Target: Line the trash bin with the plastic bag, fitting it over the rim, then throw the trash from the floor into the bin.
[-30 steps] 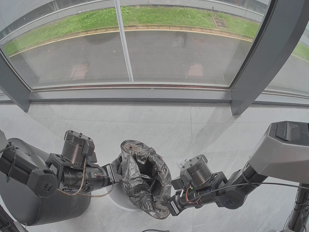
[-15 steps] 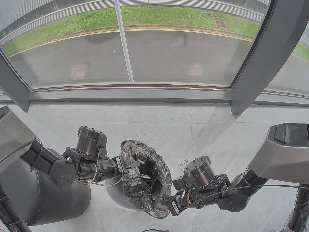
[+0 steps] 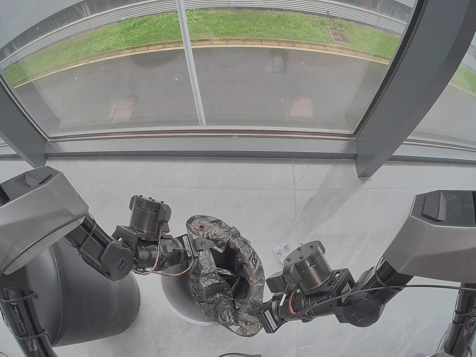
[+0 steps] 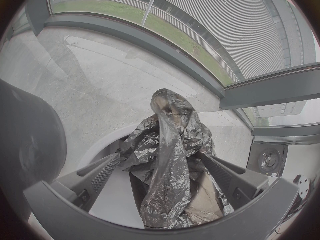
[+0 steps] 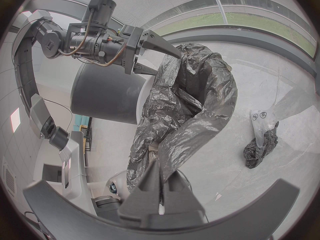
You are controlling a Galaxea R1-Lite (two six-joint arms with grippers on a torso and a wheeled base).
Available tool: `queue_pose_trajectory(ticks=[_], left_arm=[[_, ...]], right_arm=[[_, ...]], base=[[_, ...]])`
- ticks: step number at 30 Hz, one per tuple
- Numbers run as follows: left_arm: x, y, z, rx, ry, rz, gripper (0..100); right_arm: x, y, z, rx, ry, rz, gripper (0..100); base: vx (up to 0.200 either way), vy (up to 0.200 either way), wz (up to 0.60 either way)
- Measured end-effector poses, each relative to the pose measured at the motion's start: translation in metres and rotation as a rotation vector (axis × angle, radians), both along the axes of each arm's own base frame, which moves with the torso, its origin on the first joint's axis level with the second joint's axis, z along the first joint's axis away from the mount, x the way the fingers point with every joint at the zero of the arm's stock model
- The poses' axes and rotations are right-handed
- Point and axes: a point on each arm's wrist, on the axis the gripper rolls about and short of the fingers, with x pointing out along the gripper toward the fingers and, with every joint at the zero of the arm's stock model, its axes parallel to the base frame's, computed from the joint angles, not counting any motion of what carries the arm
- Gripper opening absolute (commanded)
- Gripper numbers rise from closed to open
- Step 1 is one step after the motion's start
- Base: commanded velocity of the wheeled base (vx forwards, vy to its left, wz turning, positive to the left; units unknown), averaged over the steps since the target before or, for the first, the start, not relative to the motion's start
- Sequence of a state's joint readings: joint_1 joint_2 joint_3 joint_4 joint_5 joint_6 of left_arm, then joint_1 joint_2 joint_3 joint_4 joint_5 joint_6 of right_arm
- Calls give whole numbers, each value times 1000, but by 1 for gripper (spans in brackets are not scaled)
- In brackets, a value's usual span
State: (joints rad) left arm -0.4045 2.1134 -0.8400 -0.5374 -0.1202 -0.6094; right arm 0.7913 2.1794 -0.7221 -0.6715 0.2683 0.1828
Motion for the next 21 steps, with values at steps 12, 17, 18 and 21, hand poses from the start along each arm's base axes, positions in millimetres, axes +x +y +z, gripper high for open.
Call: queue_pose_trajectory(ticks=[12, 17, 18, 21], left_arm=[[1, 1, -5, 8, 11, 20, 0], [2, 1, -6, 7, 13, 20, 0], [2, 1, -6, 7, 13, 20, 0], [2, 1, -7, 6, 14, 20, 0]], right_arm=[[0, 0, 0, 1, -1, 0, 0], [0, 0, 0, 1, -1, -1, 0], [0, 0, 0, 2, -1, -1, 0], [0, 0, 1, 4, 0, -1, 0]], base=[[0, 0, 0], [0, 0, 0], [0, 0, 0], [0, 0, 0]])
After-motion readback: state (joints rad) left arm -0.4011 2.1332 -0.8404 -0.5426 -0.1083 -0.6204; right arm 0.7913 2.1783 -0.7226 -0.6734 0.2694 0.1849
